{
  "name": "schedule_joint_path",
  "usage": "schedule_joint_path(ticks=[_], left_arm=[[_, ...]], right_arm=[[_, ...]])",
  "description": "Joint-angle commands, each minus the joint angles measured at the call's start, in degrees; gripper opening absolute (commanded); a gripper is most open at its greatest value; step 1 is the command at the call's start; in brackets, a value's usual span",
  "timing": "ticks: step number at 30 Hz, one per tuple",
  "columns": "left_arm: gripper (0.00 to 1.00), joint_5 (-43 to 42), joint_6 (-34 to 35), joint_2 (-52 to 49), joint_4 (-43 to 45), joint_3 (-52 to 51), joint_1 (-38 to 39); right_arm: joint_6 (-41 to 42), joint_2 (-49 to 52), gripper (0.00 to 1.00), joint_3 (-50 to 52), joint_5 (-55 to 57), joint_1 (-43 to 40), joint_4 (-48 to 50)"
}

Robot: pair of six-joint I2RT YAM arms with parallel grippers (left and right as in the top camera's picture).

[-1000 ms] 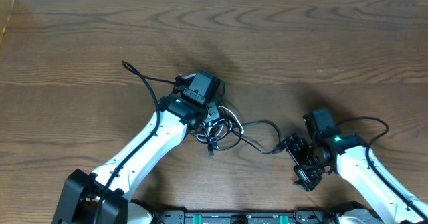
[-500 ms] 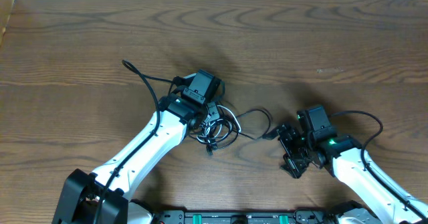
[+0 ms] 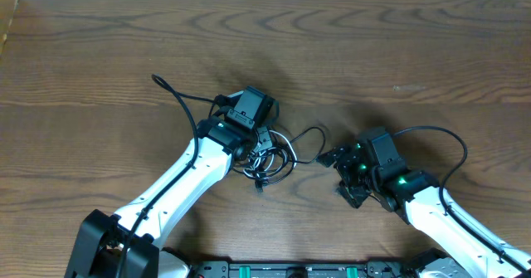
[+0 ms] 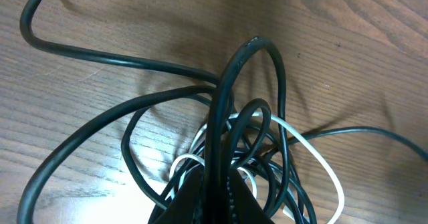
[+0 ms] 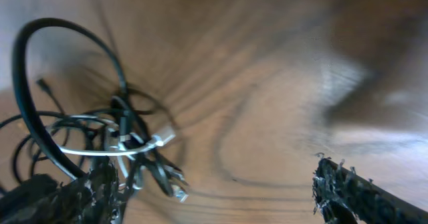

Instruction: Untangle cables

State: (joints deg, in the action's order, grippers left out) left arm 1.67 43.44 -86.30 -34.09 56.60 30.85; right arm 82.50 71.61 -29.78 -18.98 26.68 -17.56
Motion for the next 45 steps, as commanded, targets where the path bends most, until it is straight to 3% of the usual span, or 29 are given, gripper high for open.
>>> schedule_joint_path(ticks=[1, 9, 14, 34, 45], left_arm=[[0.08, 0.52, -0.57, -0.2, -0.15, -1.01, -0.2], [0.08, 0.52, -0.57, -0.2, -0.17, -1.01, -0.2], [0.08, 0.52, -0.59, -0.2, -0.46, -1.01, -0.2], [0.08, 1.64, 0.26, -0.2, -2.73, -1.01, -0.2], [0.08, 1.64, 0.26, -0.2, -2.73, -1.01, -0.2]], right_arm=[[0.42, -0.37, 0.85, 0.13, 1.07, 1.01, 2.47], [0.33, -0.37, 0.91, 0.13, -1.73, 2.21, 3.65], [0.13, -0.37, 0.87, 0.13, -3.3, 2.29, 5.2], [0.22, -0.35, 0.92, 0.13, 4.48, 2.32, 12.46], [0.15, -0.37, 0.93, 0.13, 7.39, 2.14, 27.1]])
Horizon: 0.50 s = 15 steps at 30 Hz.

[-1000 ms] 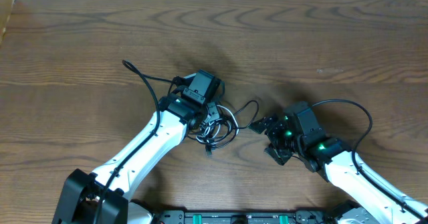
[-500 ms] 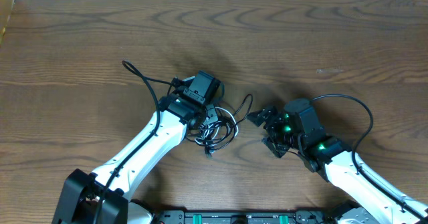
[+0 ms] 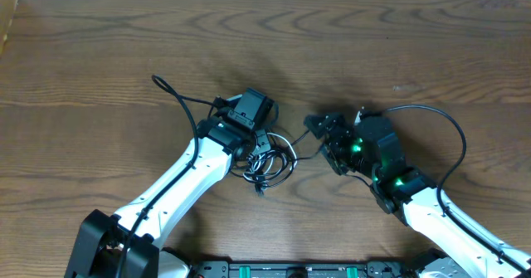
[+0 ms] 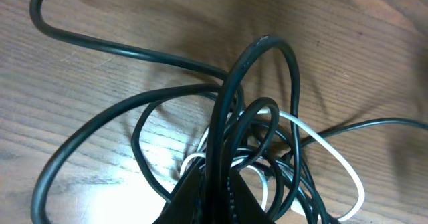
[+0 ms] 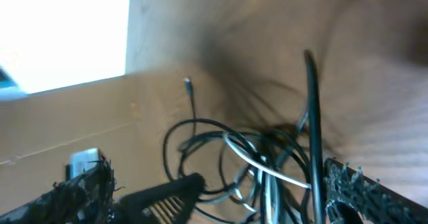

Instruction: Untangle cables

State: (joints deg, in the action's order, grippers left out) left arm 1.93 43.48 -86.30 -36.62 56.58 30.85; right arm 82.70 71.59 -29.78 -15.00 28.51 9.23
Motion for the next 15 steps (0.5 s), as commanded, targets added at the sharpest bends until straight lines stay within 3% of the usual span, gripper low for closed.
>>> schedule_joint_path(ticks=[1, 11, 13, 15], left_arm=[[0.08, 1.38, 0.22, -0.2, -0.2, -0.98, -0.2], [0.08, 1.38, 0.22, -0.2, -0.17, -0.98, -0.2], [0.08, 1.38, 0.22, -0.2, -0.17, -0.98, -0.2], [0.08, 1.38, 0.22, -0.2, -0.17, -0.98, -0.2]], right_arm=[[-0.04, -0.35, 0.92, 0.13, 4.17, 0.33, -0.35], [-0.07, -0.31, 0.82, 0.28, 8.85, 3.13, -16.33], [-0.07, -0.22, 0.74, 0.35, 11.13, 3.69, -17.88], [-0.09, 0.09, 0.56, 0.35, 14.38, 4.28, -18.91]])
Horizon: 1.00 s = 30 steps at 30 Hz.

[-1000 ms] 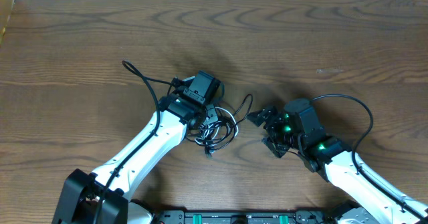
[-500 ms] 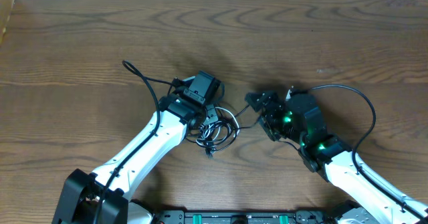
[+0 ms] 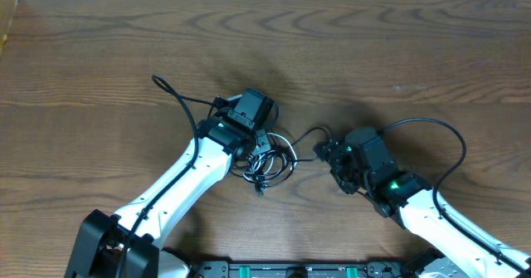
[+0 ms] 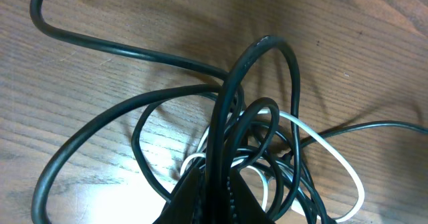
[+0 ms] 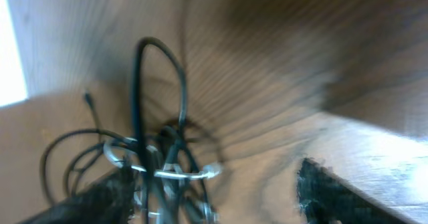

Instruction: Untangle cables

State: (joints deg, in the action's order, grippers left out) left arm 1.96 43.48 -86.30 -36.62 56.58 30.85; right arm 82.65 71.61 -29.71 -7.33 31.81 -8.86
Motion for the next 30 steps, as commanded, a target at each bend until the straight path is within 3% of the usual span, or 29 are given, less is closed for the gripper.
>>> schedule_joint_path(ticks=[1, 4, 5, 9, 12, 17, 21, 24, 30], left_arm=[[0.08, 1.36, 0.22, -0.2, -0.17, -0.98, -0.2], [0.08, 1.36, 0.22, -0.2, -0.17, -0.98, -0.2], [0.08, 1.38, 0.22, -0.2, -0.2, -0.98, -0.2], [0.08, 1.77, 0.22, -0.2, -0.22, -0.98, -0.2], [0.08, 1.75, 0.22, -0.2, -0.22, -0.98, -0.2], [0.08, 1.75, 0.22, -0.2, -0.22, -0.98, -0.2], [0.09, 1.75, 0.22, -0.2, -0.22, -0.98, -0.2], [0.08, 1.77, 0.2, -0.2, -0.22, -0.98, -0.2], [0.08, 1.77, 0.17, -0.2, -0.26, -0.98, -0.2]], right_arm=[[-0.5, 0.28, 0.42, 0.28, 8.15, 1.14, -0.9], [-3.85, 0.39, 0.07, 0.28, 10.91, 1.11, -0.79], [-6.12, 0.39, 0.01, 0.26, 11.74, 1.14, -0.76], [-9.7, 0.37, 0.01, 0.26, 11.19, 1.03, -0.79], [-9.51, 0.37, 0.16, 0.26, 9.05, 1.03, -0.7], [-9.44, 0.39, 0.27, 0.26, 8.15, 1.42, -0.72], [-9.44, 0.39, 0.23, 0.28, 8.26, 2.43, -0.79], [-9.51, 0.39, 0.01, 0.26, 8.24, 2.75, -0.85], [-9.46, 0.37, 0.04, 0.26, 8.11, 2.73, 1.38]])
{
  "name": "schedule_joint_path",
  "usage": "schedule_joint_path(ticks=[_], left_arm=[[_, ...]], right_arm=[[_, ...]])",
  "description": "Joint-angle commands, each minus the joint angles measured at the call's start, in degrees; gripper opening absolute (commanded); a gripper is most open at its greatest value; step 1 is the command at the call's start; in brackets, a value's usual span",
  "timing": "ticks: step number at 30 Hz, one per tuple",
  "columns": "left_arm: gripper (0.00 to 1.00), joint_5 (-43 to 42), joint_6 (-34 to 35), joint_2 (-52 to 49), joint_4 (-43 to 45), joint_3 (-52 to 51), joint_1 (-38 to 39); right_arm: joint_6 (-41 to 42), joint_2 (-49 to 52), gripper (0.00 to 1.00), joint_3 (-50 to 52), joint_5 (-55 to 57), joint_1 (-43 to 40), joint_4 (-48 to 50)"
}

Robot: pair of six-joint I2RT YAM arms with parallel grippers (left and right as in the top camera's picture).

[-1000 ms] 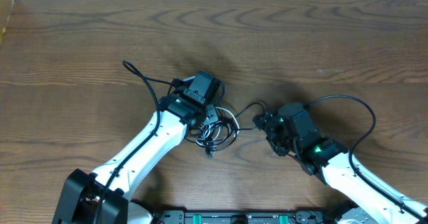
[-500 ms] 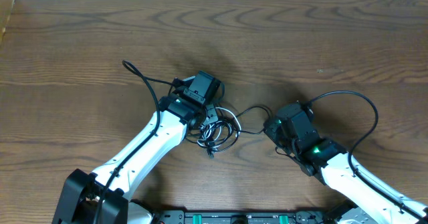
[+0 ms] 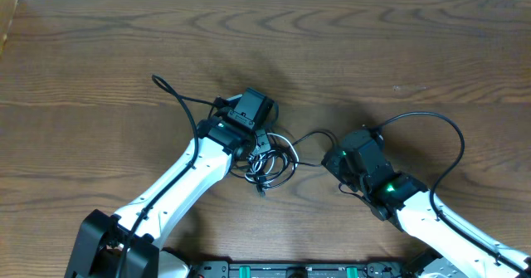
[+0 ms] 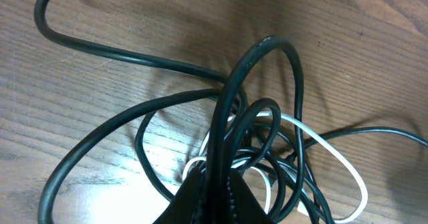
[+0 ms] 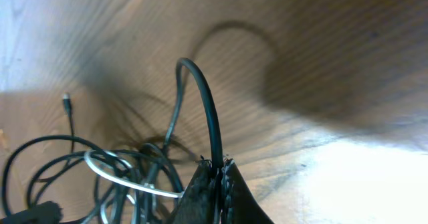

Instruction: Untangle cables

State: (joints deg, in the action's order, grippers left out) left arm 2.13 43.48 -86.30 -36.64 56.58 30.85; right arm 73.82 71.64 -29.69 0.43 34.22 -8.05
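A knot of black and white cables (image 3: pixel 272 160) lies mid-table. My left gripper (image 3: pixel 255 145) is on its upper left side, shut on a thick black cable (image 4: pixel 231 97) that rises between the fingers (image 4: pixel 217 180). A white cable (image 4: pixel 338 158) loops to the right under the black coils. My right gripper (image 3: pixel 330 156) is right of the knot, shut on a black loop (image 3: pixel 314 132) that arcs out of it. In the right wrist view that loop (image 5: pixel 204 110) stands up from the closed gripper (image 5: pixel 219 165), with the knot and the white cable (image 5: pixel 107 173) at lower left.
One black cable tail (image 3: pixel 178 95) runs from the knot up and left across the wooden table (image 3: pixel 99 46). The right arm's own black lead (image 3: pixel 452 137) arcs over the table beside that arm. The table's back edge is far behind.
My right gripper, which was open beside the black loop, is now shut on it. The left gripper and the knot have barely shifted.
The left gripper has stayed shut on the thick black cable throughout. The right gripper was open to the right of the knot, then open and closer to it higher up, then open at the outer black loop, and now grips that loop.
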Motion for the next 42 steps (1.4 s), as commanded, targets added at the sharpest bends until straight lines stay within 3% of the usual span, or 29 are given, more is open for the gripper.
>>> schedule_joint_path(ticks=[1, 6, 11, 17, 19, 20, 28, 32, 35, 42], left_arm=[[0.08, 1.57, 0.2, -0.2, -0.24, -0.98, -0.2], [0.08, 1.57, 0.22, -0.2, -0.26, -0.98, -0.2], [0.08, 1.57, 0.22, -0.2, -0.24, -0.98, -0.2], [0.08, 1.57, 0.22, -0.2, -0.22, -0.98, -0.2], [0.08, 1.57, 0.22, -0.2, -0.24, -0.98, -0.2], [0.08, 1.57, 0.2, -0.2, -0.24, -0.98, -0.2], [0.08, 5.44, 0.07, -0.2, -0.63, -0.98, -0.31], [0.08, 5.44, 0.09, -0.2, -0.68, -0.98, -0.59], [0.08, 5.51, 0.15, -0.2, -1.36, -0.98, -1.4], [0.06, 6.51, 3.15, -0.2, -3.58, -1.2, -4.26]], right_arm=[[-0.63, 0.35, 0.07, 0.24, -0.02, 0.33, 0.57], [-0.63, 0.37, 0.23, 0.26, -0.87, 0.39, 0.02], [-0.63, 1.49, 0.24, 0.31, -0.26, 0.92, -0.31], [-0.63, 7.37, 0.34, 0.31, 0.7, 2.6, 3.54], [-0.63, 9.14, 0.27, 0.28, 0.0, 2.62, 6.19], [-0.81, 9.49, 0.01, 0.28, 0.02, 2.49, 7.15], [-21.24, -3.43, 0.01, 0.07, -6.03, -1.25, 7.34], [-23.78, -14.62, 0.01, -1.38, -5.95, -3.04, 1.55], [-24.39, -23.23, 0.01, -6.56, -5.97, -6.32, -11.3], [-34.34, -23.32, 0.01, -25.9, -5.9, -10.19, -37.77]])
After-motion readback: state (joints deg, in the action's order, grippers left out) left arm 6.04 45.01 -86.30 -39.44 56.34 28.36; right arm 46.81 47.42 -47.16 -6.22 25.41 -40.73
